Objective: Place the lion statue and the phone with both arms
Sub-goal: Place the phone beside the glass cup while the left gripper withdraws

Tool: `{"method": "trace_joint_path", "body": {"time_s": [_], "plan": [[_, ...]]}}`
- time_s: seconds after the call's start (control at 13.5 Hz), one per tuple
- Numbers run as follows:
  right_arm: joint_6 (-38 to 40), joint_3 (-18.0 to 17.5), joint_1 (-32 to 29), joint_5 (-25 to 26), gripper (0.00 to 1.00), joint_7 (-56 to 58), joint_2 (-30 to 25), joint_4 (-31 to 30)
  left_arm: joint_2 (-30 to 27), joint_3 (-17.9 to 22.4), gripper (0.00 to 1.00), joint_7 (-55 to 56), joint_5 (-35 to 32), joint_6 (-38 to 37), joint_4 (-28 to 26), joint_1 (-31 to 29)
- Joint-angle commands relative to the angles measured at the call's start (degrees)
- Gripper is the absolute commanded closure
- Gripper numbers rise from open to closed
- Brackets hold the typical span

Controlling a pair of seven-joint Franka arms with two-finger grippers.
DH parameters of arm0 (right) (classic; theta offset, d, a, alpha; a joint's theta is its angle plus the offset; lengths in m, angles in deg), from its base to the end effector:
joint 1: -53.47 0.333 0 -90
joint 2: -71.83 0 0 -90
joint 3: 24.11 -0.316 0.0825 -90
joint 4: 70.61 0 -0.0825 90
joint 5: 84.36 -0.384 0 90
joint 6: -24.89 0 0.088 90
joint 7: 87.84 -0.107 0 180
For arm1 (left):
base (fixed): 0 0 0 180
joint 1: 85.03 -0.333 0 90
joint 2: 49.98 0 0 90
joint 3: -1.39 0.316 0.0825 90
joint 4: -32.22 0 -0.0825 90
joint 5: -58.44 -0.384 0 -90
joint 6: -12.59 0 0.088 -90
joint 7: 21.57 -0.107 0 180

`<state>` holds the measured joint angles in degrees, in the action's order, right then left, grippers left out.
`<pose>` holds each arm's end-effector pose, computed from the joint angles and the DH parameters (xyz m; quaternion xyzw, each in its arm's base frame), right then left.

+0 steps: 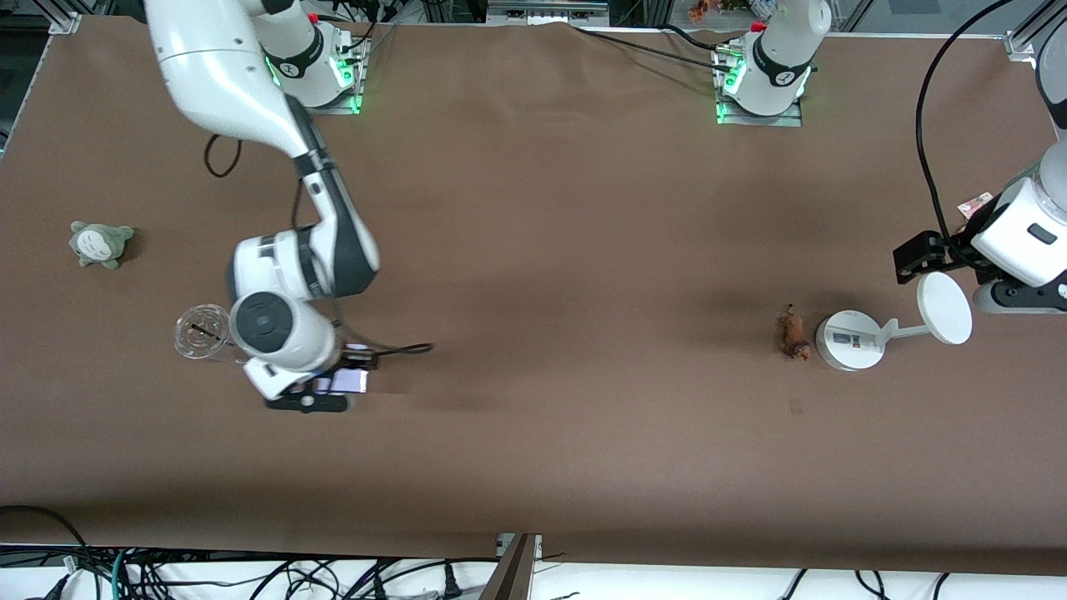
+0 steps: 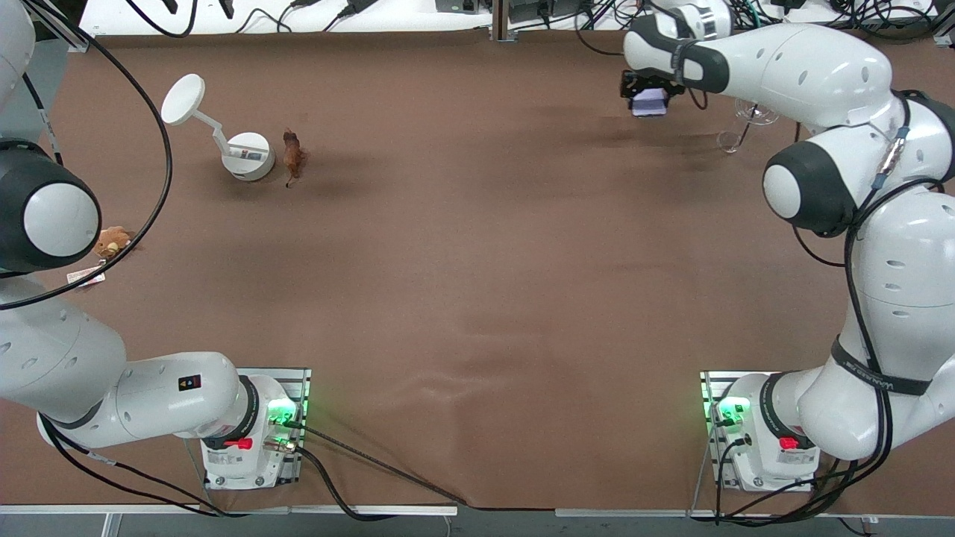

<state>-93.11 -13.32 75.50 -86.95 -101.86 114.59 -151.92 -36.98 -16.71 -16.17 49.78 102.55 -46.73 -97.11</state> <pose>0.6968 0.1665 0.2533 0.9978 -0.0142 -0.0355 0.0545 0.6199 -0.0264 0.5880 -0.9991 0.0029 0.0079 0.0415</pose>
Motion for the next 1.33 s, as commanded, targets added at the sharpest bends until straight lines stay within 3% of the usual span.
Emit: {"method": "trace_joint_path", "body": {"time_s": [0.0, 0.07, 0.74, 0.81, 0.89, 0.96, 1.26], "plan": [[-2.58, -0.24, -1.89, -0.85, 0.63, 4.26, -3.82, -7.89, -8.05, -0.09, 0.0, -0.65, 4.78, 5.46, -11.19, -3.37], [-3.63, -0.15, -2.24, -0.85, 0.63, 4.35, -4.35, -9.3, -9.9, -0.09, 0.0, -0.74, 6.28, 7.67, -14.28, -4.87], [-9.36, -0.33, -3.65, -1.02, 0.62, 6.64, -4.26, -15.29, -10.19, -1.24, 0.0, -1.35, 6.03, 5.23, -13.34, -4.27], [-9.27, -0.33, -3.65, -1.02, 0.52, 6.64, -4.26, -15.29, -10.27, -0.63, 0.0, -1.79, 6.03, 5.06, -13.25, -2.18], [-9.1, -0.33, -3.57, -1.02, 0.22, 6.64, -4.35, -15.29, -10.19, 2.25, 0.0, -2.93, 6.03, 4.97, -12.73, 0.89], [-8.48, -0.33, -3.57, -1.02, 0.0, 6.73, -4.7, -14.85, -10.27, 5.41, 0.0, -4.07, 6.03, 4.97, -12.55, 4.05], [-7.6, -0.33, -3.48, -0.06, 0.0, 8.83, -9.35, -12.92, -10.1, 8.87, 0.0, -5.4, 6.03, 4.1, -11.41, 7.5]]}}
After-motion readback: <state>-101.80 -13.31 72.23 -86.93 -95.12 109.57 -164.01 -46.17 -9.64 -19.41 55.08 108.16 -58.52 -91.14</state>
